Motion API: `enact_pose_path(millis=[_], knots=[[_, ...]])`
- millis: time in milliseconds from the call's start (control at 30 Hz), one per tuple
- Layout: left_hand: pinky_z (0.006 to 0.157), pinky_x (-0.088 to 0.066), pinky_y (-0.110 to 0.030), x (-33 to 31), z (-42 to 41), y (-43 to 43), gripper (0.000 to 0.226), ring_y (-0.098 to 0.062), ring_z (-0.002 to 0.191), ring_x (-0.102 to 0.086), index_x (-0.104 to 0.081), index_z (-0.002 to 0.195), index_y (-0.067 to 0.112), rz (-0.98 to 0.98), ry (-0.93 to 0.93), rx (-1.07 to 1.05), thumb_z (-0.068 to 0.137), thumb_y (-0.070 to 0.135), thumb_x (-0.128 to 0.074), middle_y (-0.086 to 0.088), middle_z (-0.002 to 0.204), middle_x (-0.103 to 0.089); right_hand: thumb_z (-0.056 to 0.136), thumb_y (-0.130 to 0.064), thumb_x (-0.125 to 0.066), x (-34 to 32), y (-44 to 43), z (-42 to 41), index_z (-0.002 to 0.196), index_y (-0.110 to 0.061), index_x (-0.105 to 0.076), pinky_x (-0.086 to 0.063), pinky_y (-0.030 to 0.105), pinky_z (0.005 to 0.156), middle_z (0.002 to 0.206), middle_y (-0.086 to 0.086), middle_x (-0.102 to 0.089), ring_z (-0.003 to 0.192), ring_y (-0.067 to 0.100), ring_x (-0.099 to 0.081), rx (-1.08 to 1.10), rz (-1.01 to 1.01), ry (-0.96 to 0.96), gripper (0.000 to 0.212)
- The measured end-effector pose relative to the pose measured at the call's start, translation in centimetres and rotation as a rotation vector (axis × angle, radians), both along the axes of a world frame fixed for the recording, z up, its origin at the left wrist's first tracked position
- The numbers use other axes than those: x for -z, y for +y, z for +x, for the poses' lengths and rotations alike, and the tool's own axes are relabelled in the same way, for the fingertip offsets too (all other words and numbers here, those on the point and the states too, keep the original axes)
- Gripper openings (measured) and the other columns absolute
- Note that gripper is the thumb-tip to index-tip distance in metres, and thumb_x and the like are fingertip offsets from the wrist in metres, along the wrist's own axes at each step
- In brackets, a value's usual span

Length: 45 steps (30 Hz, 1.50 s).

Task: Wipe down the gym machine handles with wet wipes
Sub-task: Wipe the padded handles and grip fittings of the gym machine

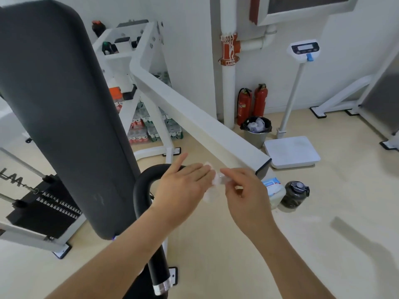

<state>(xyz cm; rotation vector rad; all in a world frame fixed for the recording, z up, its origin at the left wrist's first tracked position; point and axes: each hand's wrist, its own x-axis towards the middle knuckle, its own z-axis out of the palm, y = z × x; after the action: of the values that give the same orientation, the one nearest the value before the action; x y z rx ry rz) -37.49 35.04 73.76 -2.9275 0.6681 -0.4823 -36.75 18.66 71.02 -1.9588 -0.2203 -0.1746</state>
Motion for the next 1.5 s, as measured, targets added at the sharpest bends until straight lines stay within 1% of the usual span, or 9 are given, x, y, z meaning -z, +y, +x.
enact_pose_path(millis=[133,233,400,500,600,767,1067,1267,1500], knots=[[0.119,-0.009,-0.036,-3.1,2.5,-1.8,0.032,-0.012,0.083,-0.063,-0.061,0.08,0.029,0.042,0.237,-0.218,0.1,0.038,-0.037,0.009,0.074,-0.065,0.086,0.004,-0.052,0.3,0.2,-0.5,0.12,-0.018,-0.064,-0.048,0.022,0.073,0.106,-0.009,-0.056,0.089,0.004,-0.053,-0.02,-0.039,-0.021,0.042],[0.119,0.001,-0.035,-2.5,2.4,-1.6,0.027,-0.009,0.081,-0.063,-0.064,0.081,0.031,-0.017,0.21,-0.232,0.098,0.036,-0.043,0.01,0.073,-0.066,0.086,0.005,-0.051,0.6,0.0,-0.5,0.121,-0.017,-0.063,-0.049,0.023,0.073,0.108,-0.008,-0.057,0.09,0.006,-0.055,-0.015,-0.027,-0.027,0.044],[0.108,-0.034,-0.044,0.3,-0.2,-0.1,0.02,-0.011,0.1,-0.067,-0.073,0.103,0.026,-0.099,-0.024,-0.041,0.083,0.023,-0.071,0.01,0.106,-0.073,0.081,-0.005,-0.053,0.9,0.0,-1.4,0.121,-0.022,-0.06,-0.048,0.023,0.071,0.11,-0.012,-0.053,0.082,0.006,-0.052,0.001,-0.114,-0.069,0.044],[0.107,-0.035,-0.04,-2.4,2.2,-1.7,0.03,-0.017,0.082,-0.063,-0.059,0.07,0.03,-0.001,0.216,-0.247,0.096,0.037,-0.046,0.009,0.071,-0.066,0.079,-0.006,-0.054,0.8,0.2,-1.9,0.122,-0.024,-0.059,-0.049,0.024,0.071,0.114,-0.013,-0.051,0.085,0.004,-0.051,-0.002,-0.14,-0.074,0.046],[0.065,-0.044,-0.03,-4.1,4.9,-2.8,0.045,-0.022,0.063,-0.054,-0.043,0.056,0.018,-0.053,0.439,-0.415,0.095,0.039,-0.039,0.002,0.056,-0.05,0.081,-0.002,-0.056,0.5,0.2,-2.0,0.123,-0.024,-0.059,-0.047,0.024,0.072,0.108,-0.017,-0.05,0.085,0.002,-0.05,0.004,-0.102,-0.041,0.047],[0.114,-0.022,-0.045,-1.8,0.9,-2.2,0.034,-0.013,0.095,-0.062,-0.066,0.092,0.03,0.005,0.175,-0.323,0.099,0.041,-0.035,0.011,0.09,-0.07,0.085,-0.005,-0.058,0.3,-0.7,-1.5,0.122,-0.021,-0.061,-0.045,0.024,0.077,0.096,-0.011,-0.062,0.082,0.008,-0.056,0.071,-0.073,0.038,0.04],[0.081,-0.031,-0.024,0.5,-1.7,-1.8,0.023,-0.013,0.09,-0.046,-0.074,0.089,0.028,-0.222,-0.147,-0.167,0.07,0.017,-0.08,0.016,0.099,-0.071,0.087,-0.007,-0.059,-0.5,0.7,-2.3,0.124,-0.027,-0.059,-0.047,0.014,0.067,0.071,-0.013,-0.062,0.073,0.003,-0.059,-0.069,-0.003,0.098,0.042],[0.067,-0.025,-0.029,-1.6,0.1,-2.5,0.015,-0.016,0.076,-0.052,-0.062,0.067,0.03,-0.091,-0.065,-0.342,0.077,0.025,-0.072,0.015,0.066,-0.062,0.089,-0.01,-0.058,-0.4,0.5,-2.4,0.123,-0.029,-0.06,-0.052,0.02,0.07,0.087,-0.015,-0.069,0.079,0.006,-0.064,-0.035,0.077,0.127,0.038],[0.079,-0.023,-0.033,-2.4,1.5,-2.2,0.019,-0.016,0.089,-0.053,-0.062,0.075,0.029,-0.004,0.105,-0.294,0.092,0.029,-0.053,0.012,0.069,-0.063,0.085,-0.001,-0.055,-0.9,0.6,-2.0,0.122,-0.025,-0.06,-0.045,0.013,0.07,0.101,-0.012,-0.061,0.085,0.004,-0.054,0.009,0.014,0.087,0.045]])
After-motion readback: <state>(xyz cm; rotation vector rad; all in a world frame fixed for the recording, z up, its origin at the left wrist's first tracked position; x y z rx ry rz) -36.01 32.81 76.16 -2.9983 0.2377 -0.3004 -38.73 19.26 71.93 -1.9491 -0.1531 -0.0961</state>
